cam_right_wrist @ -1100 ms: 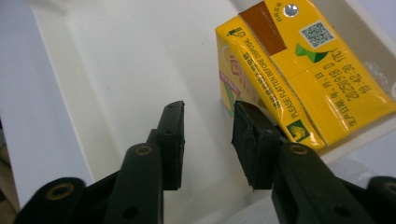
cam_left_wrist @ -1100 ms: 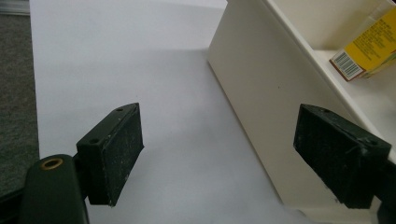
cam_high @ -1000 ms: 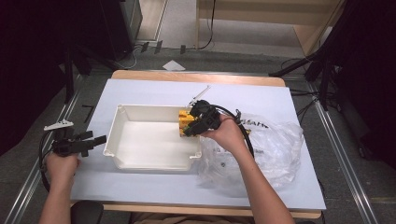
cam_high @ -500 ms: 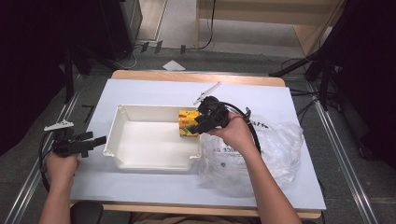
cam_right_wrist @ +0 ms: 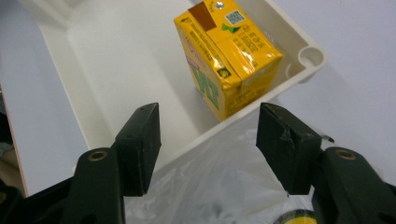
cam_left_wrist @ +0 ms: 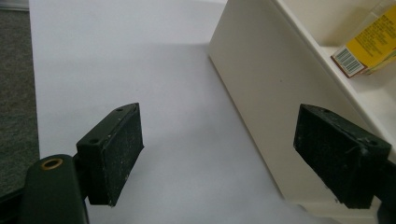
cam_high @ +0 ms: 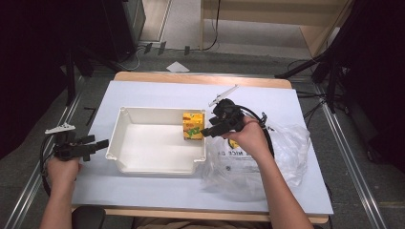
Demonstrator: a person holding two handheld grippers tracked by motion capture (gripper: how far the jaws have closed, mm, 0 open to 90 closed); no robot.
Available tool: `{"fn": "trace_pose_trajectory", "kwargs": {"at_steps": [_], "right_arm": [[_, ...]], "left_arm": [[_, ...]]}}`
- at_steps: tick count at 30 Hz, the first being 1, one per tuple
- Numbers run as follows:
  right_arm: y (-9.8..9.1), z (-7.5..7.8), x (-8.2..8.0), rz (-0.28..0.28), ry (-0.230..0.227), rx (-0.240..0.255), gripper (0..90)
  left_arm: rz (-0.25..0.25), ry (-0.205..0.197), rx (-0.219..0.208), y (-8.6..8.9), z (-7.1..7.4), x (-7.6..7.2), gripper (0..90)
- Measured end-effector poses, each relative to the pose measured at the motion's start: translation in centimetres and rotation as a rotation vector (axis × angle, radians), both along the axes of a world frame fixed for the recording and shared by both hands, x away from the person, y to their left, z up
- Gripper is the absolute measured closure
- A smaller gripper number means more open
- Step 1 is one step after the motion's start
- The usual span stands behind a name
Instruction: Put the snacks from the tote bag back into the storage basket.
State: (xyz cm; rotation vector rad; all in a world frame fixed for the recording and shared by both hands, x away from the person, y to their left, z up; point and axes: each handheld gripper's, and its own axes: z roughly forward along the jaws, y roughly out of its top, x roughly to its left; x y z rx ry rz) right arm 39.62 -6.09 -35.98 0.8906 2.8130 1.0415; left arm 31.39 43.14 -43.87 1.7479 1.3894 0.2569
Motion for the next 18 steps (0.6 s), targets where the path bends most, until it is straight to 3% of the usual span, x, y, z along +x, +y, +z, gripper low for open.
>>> {"fn": "trace_pose_trajectory", "kwargs": {"at_steps": [5,18], "right_arm": [[-1.2,-0.5,-0.2,-0.03,0.002,0.005,34.9],[-5.1,-0.9,-0.7,-0.108,-0.015,0.018,32.0]], "left_arm": [[0.002,0.0,0.002,0.0,0.0,0.0,16.8],[0.002,-0.003,0.001,0.1,0.0,0.0,16.8]]}}
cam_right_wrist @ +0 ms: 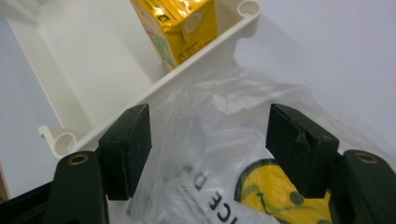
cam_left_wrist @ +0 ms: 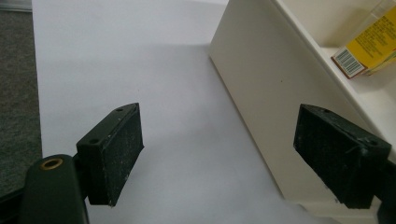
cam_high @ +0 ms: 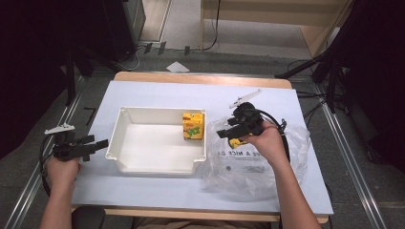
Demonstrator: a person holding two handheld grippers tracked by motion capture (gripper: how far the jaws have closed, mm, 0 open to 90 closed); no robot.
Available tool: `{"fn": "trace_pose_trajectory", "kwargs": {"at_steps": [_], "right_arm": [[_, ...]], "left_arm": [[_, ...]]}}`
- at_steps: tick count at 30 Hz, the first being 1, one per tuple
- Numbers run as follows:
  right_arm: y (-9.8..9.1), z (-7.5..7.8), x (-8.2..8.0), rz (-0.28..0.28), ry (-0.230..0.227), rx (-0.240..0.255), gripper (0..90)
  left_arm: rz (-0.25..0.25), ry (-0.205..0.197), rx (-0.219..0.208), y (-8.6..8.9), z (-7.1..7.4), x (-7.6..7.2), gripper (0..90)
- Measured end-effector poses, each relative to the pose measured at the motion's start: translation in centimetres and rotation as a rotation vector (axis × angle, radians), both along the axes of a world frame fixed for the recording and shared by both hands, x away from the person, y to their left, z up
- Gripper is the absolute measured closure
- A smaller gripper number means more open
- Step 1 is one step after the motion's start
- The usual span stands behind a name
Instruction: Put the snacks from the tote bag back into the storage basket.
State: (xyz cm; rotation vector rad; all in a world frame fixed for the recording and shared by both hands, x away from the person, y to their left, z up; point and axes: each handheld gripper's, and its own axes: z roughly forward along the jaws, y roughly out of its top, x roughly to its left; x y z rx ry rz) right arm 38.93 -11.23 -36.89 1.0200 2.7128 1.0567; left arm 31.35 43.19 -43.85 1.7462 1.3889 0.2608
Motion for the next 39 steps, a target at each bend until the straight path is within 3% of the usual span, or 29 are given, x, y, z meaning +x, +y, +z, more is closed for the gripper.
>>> {"fn": "trace_pose_trajectory", "kwargs": {"at_steps": [12,25,39], "right_arm": [[-3.4,-0.7,-0.3,-0.083,-0.046,-0.001,25.6],[-6.3,-1.9,0.2,-0.148,-0.033,0.002,21.4],[-6.9,-2.4,0.5,-0.162,-0.014,0.002,20.6]], "left_arm": [[0.0,-0.001,-0.004,0.1,0.0,0.0,16.8],[-0.005,-0.004,-0.003,0.1,0.1,0.0,16.8],[-0.007,0.001,-0.001,0.0,0.1,0.1,16.8]]}}
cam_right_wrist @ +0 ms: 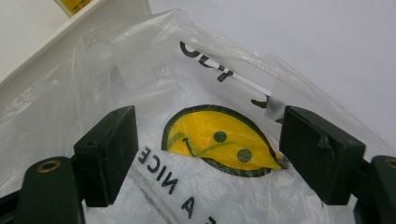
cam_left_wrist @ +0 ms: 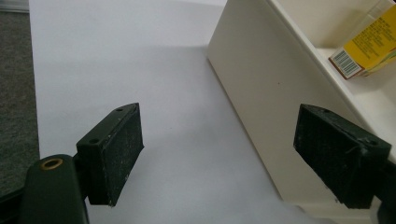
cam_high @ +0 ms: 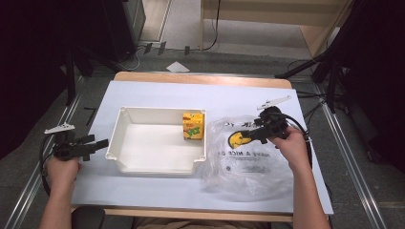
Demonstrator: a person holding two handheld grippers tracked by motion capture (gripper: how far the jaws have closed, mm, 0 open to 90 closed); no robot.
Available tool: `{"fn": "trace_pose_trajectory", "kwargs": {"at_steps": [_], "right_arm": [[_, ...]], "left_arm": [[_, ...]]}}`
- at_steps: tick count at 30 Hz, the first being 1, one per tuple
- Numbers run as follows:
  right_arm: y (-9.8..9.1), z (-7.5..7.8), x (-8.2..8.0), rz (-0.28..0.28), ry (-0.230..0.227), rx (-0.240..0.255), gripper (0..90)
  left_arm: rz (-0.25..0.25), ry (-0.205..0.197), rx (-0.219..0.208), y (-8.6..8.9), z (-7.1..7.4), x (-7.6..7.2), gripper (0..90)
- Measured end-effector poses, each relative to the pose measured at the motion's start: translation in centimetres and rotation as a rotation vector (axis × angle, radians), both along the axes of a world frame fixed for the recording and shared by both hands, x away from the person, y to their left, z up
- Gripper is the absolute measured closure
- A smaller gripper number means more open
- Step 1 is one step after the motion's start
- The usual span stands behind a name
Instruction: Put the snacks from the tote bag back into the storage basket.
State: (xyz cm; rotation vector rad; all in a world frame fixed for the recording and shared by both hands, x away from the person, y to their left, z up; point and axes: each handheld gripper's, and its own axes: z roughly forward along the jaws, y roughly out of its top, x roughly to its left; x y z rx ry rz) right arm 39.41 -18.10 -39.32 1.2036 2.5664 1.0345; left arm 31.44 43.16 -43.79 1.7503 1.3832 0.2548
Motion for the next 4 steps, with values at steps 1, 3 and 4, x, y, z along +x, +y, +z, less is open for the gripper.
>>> {"fn": "trace_pose_trajectory", "kwargs": {"at_steps": [1,3,4], "right_arm": [[0.01,0.0,-0.01,-0.001,0.0,-0.001,20.6],[0.04,-0.01,-0.01,-0.002,-0.006,-0.005,19.8],[0.06,0.0,-0.02,-0.002,-0.018,-0.01,19.4]], "left_arm": [[-0.001,0.0,-0.001,-0.02,-0.01,0.01,16.8],[-0.002,0.002,-0.001,-0.04,-0.01,0.02,16.8],[-0.003,0.002,-0.001,-0.05,-0.01,0.03,16.8]]}}
